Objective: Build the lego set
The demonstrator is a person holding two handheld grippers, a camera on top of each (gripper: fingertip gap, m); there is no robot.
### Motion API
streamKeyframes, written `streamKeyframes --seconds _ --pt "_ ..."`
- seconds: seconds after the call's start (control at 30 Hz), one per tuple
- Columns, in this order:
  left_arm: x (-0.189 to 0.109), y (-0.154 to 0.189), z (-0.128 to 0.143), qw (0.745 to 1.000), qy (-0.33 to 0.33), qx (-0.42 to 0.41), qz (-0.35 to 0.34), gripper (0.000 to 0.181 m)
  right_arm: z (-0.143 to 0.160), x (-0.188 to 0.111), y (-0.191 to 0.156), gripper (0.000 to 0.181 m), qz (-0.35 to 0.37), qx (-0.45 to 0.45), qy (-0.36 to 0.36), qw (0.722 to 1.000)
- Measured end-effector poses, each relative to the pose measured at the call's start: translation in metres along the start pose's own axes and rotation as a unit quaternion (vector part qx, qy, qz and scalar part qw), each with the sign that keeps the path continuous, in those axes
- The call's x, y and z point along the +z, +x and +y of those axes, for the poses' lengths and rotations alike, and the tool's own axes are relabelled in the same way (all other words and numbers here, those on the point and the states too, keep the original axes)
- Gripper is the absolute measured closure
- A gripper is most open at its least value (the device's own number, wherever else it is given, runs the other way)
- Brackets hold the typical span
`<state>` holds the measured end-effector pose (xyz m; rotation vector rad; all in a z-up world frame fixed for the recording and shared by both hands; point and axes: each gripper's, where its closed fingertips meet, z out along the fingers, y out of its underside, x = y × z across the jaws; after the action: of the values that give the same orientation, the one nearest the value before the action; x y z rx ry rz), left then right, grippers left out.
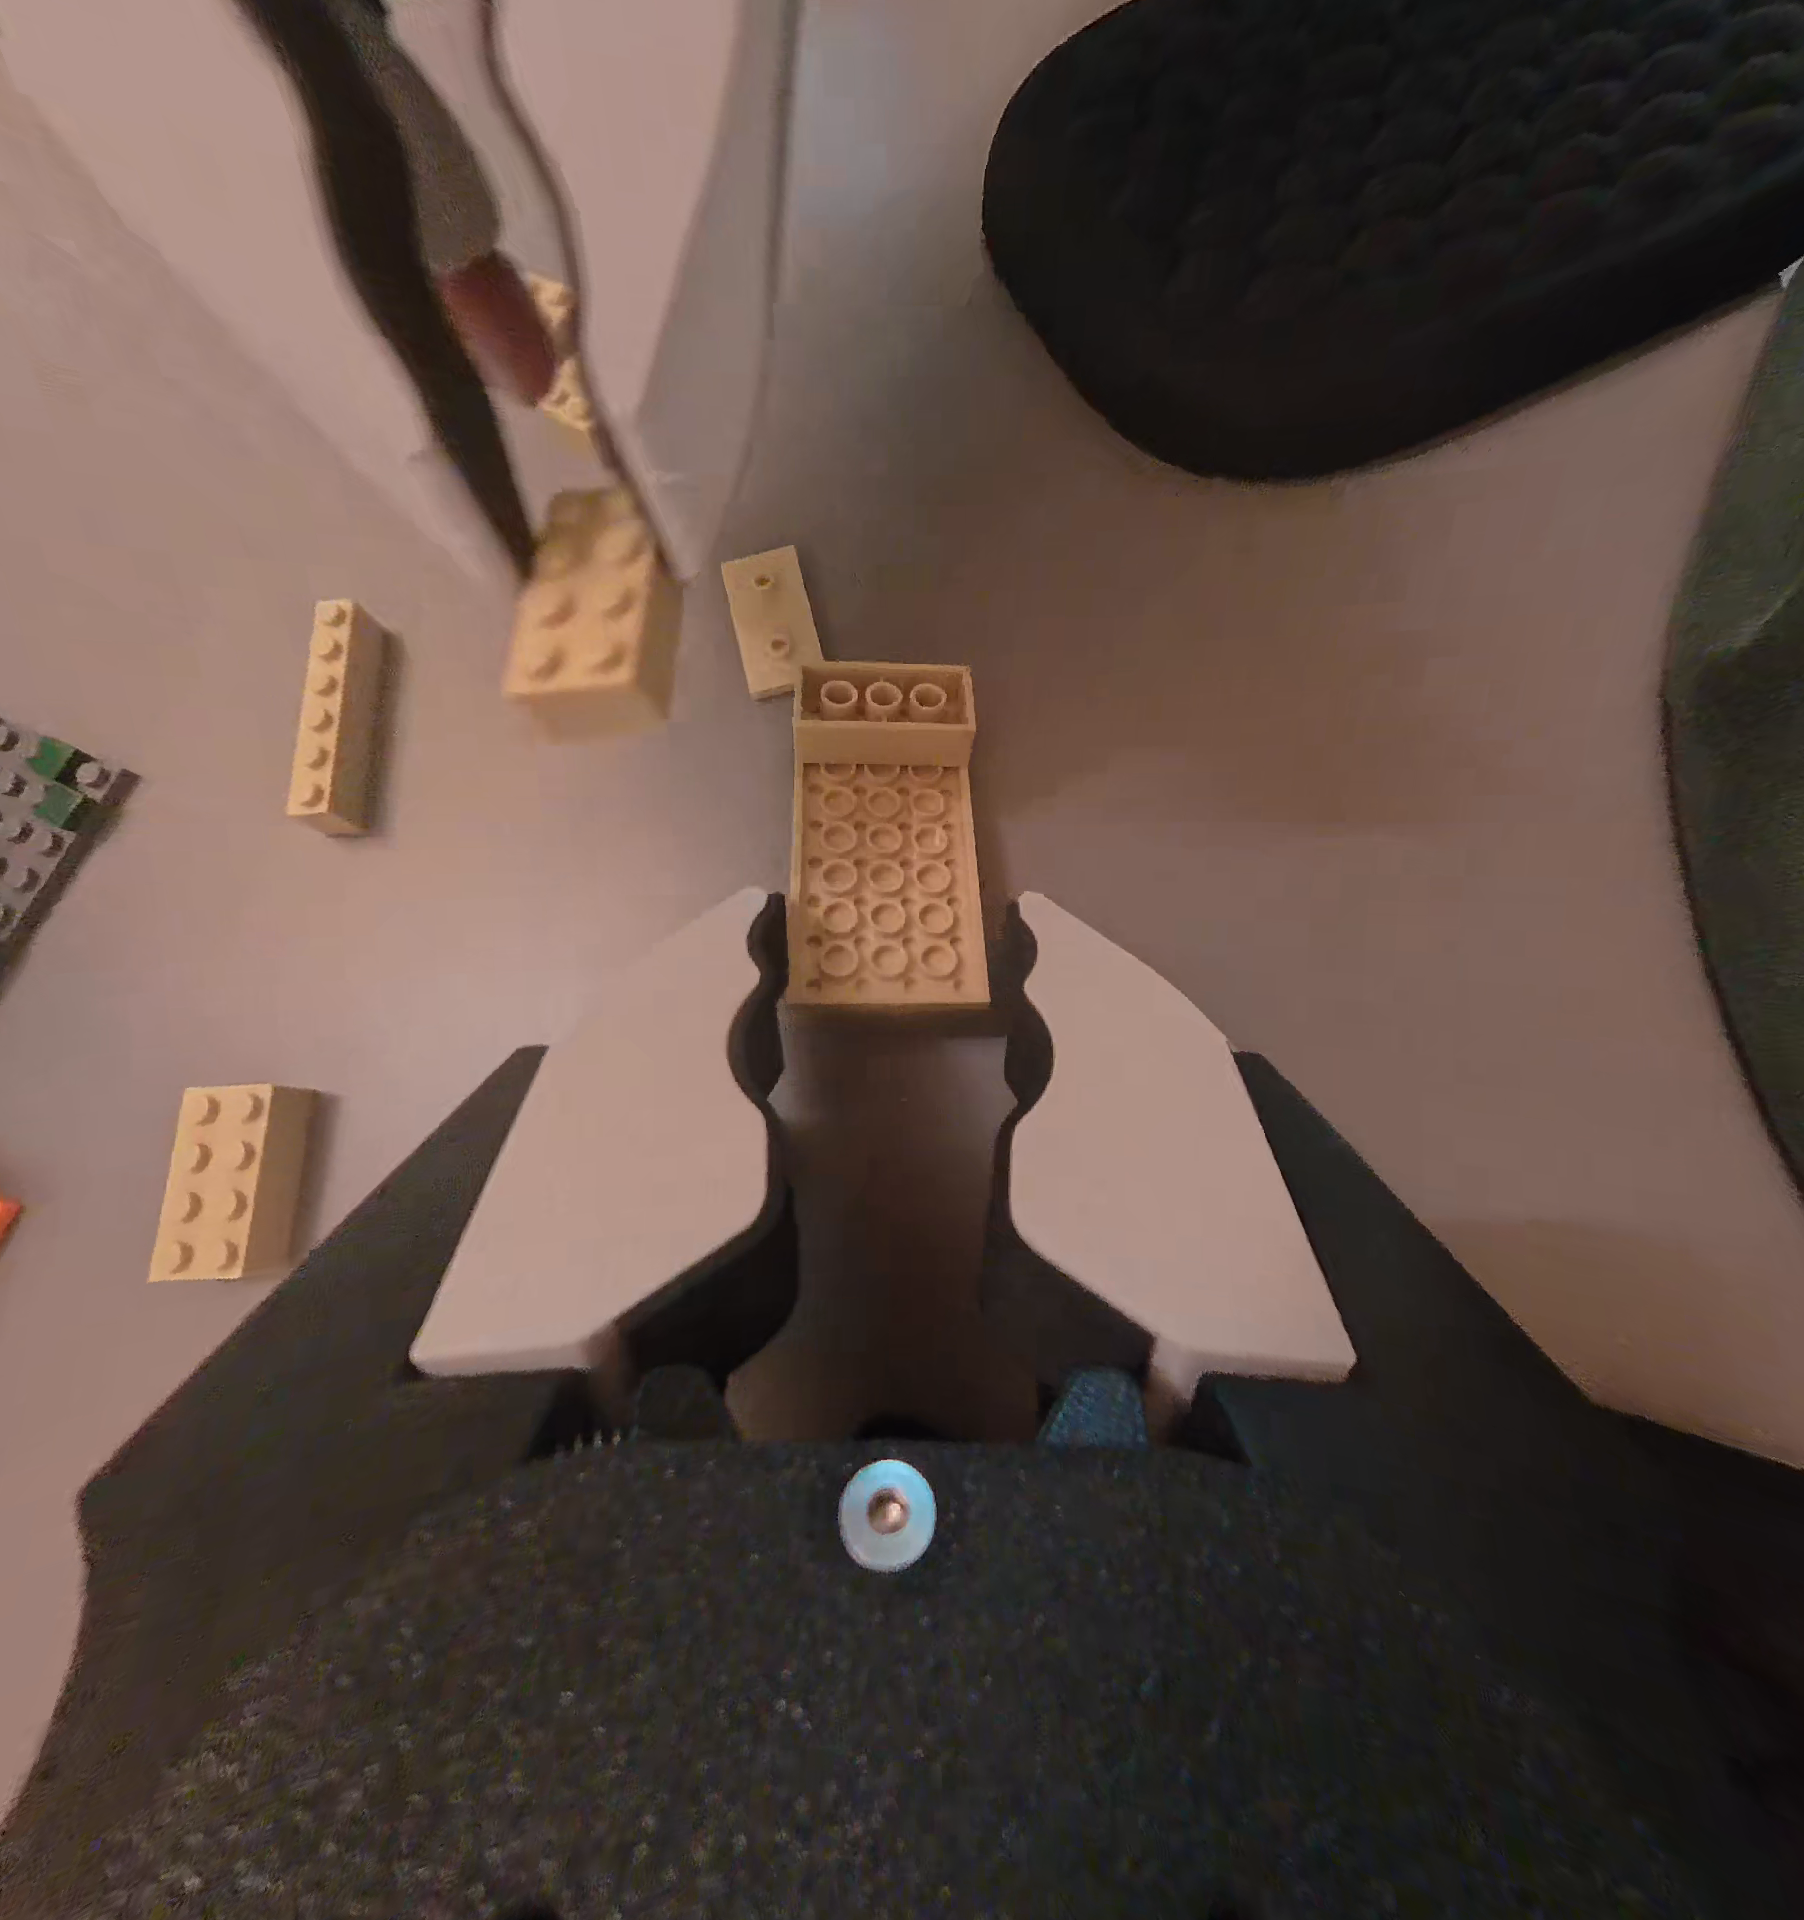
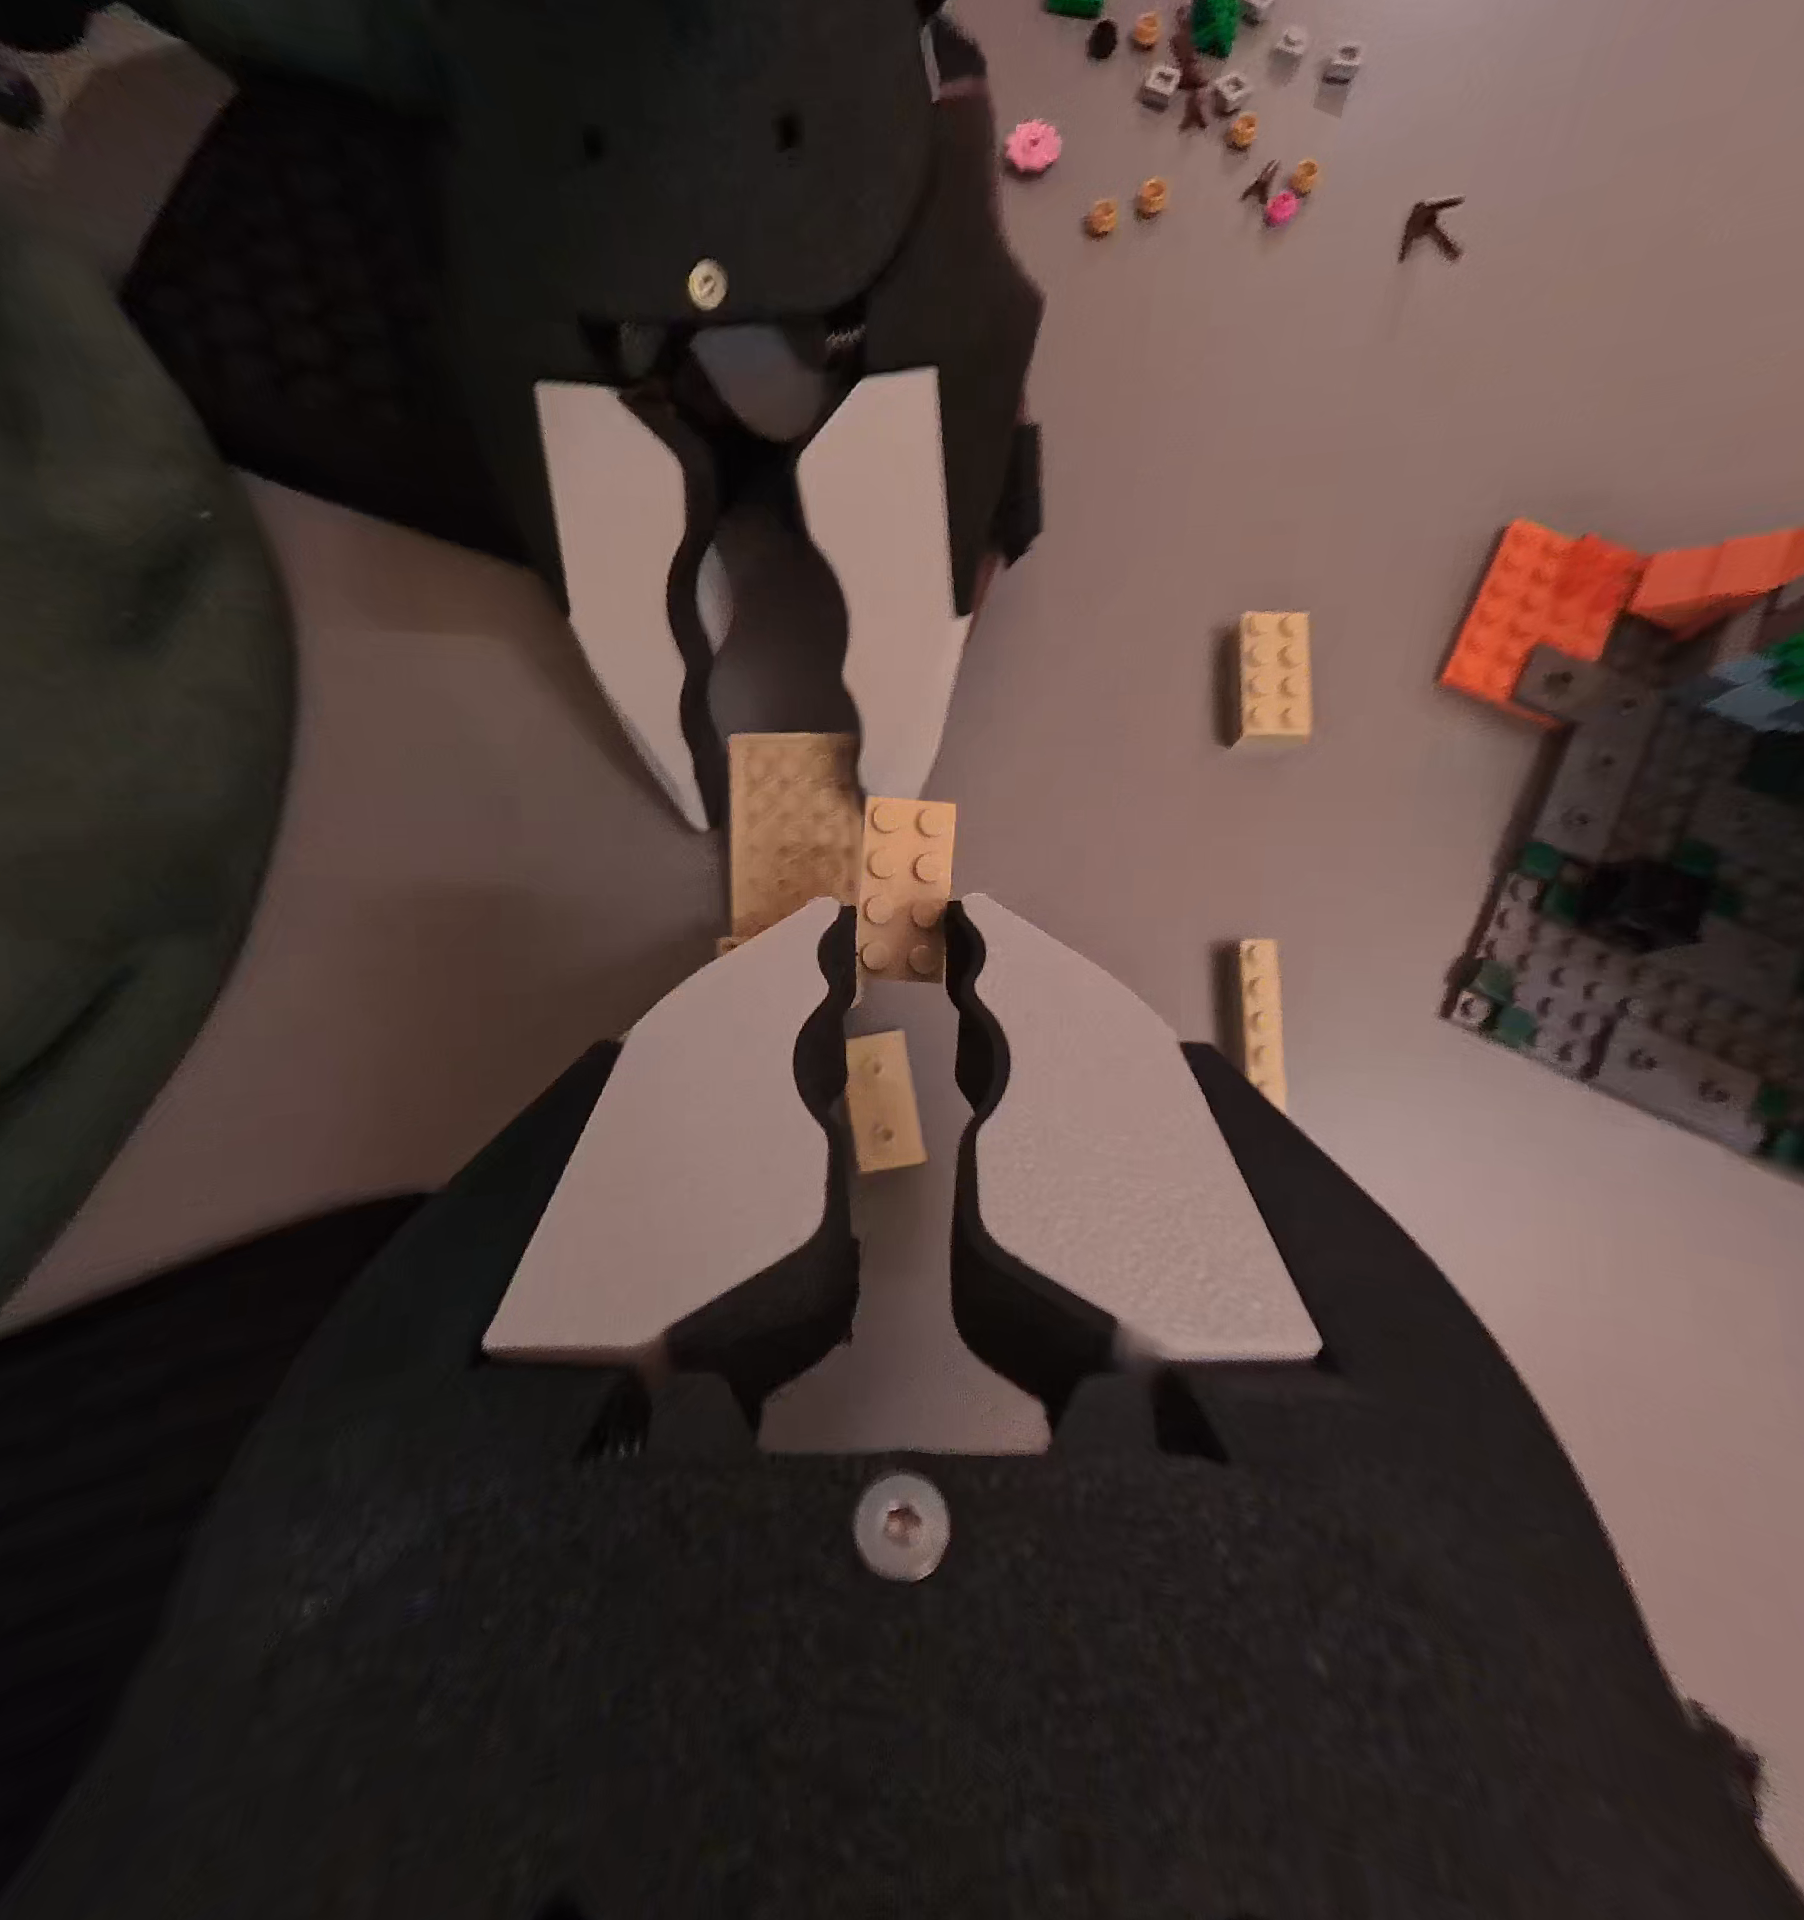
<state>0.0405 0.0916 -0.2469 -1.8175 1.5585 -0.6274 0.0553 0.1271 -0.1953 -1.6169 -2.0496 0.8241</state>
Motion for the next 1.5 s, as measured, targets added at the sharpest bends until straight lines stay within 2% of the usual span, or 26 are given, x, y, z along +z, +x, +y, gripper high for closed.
streamKeyframes --seconds 0.13,0.23,0.3,0.4,0.57,0.67,0.9,1.13,1.33,1.4,1.5 --pt "-0.004 -0.003 -0.002 1.0 0.003 0.003 -0.007 0.139 0.011 -0.002 -0.015 0.165 -0.002 0.003 -0.006 1.0" --pt "-0.011 -0.008 -0.01 1.0 0.024 0.006 -0.02 0.141 0.008 -0.002 -0.023 0.165 -0.008 0.006 0.006 1.0" --pt "-0.021 -0.011 -0.026 0.996 0.072 0.016 -0.039 0.147 0.0 -0.003 -0.029 0.165 -0.022 0.015 0.031 0.999" --pt "-0.041 -0.012 -0.055 0.982 0.152 0.068 -0.084 0.151 -0.016 -0.005 -0.041 0.165 -0.082 0.063 0.097 0.99" --pt "-0.068 0.005 -0.084 0.954 0.236 0.151 -0.103 0.156 -0.036 -0.023 -0.051 0.165 -0.204 0.177 0.243 0.932" --pt "-0.07 0.01 -0.09 0.946 0.241 0.179 -0.12 0.155 -0.042 -0.031 -0.054 0.165 -0.244 0.213 0.294 0.899" --pt "-0.071 0.008 -0.101 0.923 0.246 0.223 -0.194 0.148 -0.058 -0.038 -0.05 0.165 -0.272 0.261 0.377 0.846" --pt "-0.076 0.003 -0.103 0.915 0.252 0.224 -0.221 0.148 -0.068 -0.036 -0.048 0.165 -0.279 0.287 0.412 0.819" --pt "-0.073 0.002 -0.098 0.925 0.247 0.208 -0.201 0.148 -0.065 -0.032 -0.046 0.164 -0.276 0.302 0.4 0.82" --pt "-0.073 0.0 -0.095 0.93 0.241 0.198 -0.194 0.148 -0.06 -0.032 -0.04 0.157 -0.246 0.298 0.387 0.837" --pt "-0.067 -0.006 -0.086 0.949 0.217 0.157 -0.167 0.148 -0.05 -0.032 -0.026 0.154 -0.144 0.27 0.351 0.885"
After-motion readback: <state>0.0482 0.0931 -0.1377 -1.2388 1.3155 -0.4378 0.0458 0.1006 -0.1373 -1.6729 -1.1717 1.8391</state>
